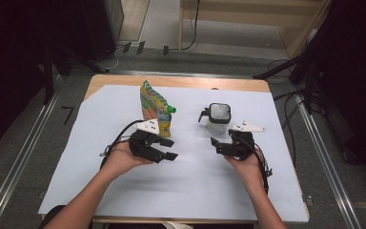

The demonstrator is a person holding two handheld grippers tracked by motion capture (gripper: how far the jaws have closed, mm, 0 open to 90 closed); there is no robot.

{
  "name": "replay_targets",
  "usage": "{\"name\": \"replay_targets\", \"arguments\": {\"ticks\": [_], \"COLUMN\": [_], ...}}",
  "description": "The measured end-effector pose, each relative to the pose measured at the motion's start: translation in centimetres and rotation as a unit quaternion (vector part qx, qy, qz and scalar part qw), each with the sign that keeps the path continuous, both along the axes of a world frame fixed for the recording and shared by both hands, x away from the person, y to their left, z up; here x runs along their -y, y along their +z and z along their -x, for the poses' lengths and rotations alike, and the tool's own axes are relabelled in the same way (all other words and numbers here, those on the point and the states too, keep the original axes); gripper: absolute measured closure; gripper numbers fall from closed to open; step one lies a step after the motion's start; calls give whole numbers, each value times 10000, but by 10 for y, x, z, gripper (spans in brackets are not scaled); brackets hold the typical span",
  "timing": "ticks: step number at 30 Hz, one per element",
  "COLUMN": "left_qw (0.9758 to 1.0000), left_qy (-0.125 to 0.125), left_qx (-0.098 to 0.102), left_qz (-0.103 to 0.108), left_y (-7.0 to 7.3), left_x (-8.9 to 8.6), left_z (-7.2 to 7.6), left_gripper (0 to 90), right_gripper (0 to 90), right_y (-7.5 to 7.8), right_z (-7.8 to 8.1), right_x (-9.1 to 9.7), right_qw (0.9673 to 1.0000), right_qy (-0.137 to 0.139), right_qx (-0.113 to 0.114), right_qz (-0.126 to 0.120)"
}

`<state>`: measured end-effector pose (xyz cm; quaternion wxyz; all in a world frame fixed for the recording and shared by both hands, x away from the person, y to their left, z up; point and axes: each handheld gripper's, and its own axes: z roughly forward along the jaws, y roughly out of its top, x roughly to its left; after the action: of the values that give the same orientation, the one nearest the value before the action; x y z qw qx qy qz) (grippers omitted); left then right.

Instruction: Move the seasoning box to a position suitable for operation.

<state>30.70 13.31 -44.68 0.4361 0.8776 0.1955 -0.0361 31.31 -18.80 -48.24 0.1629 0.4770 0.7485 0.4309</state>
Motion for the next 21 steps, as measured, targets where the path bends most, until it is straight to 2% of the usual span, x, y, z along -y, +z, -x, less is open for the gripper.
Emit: {"name": "replay_targets", "arguments": {"ticks": [5,7,8,12,18,19,21], "left_qw": [9999,9998,9998,9998,9998,9998,9998], "left_qy": [-129,-162,-162,-171,-181,-176,-180], "left_qx": [53,74,70,52,35,25,9], "left_qz": [-45,-79,-77,-52,-50,-62,-80], "left_y": [0,0,0,0,0,0,-1], "left_x": [4,4,5,5,6,6,7], "left_z": [4,4,5,5,5,5,5], "left_gripper": [430,429,427,425,425,423,422], "right_gripper": [166,162,140,129,106,97,93], "right_y": [-1,-2,-3,-4,-6,-8,-9], "right_z": [-14,-16,-20,-27,-42,-45,-46], "right_x": [-3,-4,-4,-5,-17,-22,-24], "right_qw": [9996,9994,9988,9979,9963,9953,9946], "right_qy": [-251,-319,-489,-639,-828,-908,-964], "right_qx": [-61,-29,-9,-55,57,173,231], "right_qz": [124,120,83,90,230,290,304]}}
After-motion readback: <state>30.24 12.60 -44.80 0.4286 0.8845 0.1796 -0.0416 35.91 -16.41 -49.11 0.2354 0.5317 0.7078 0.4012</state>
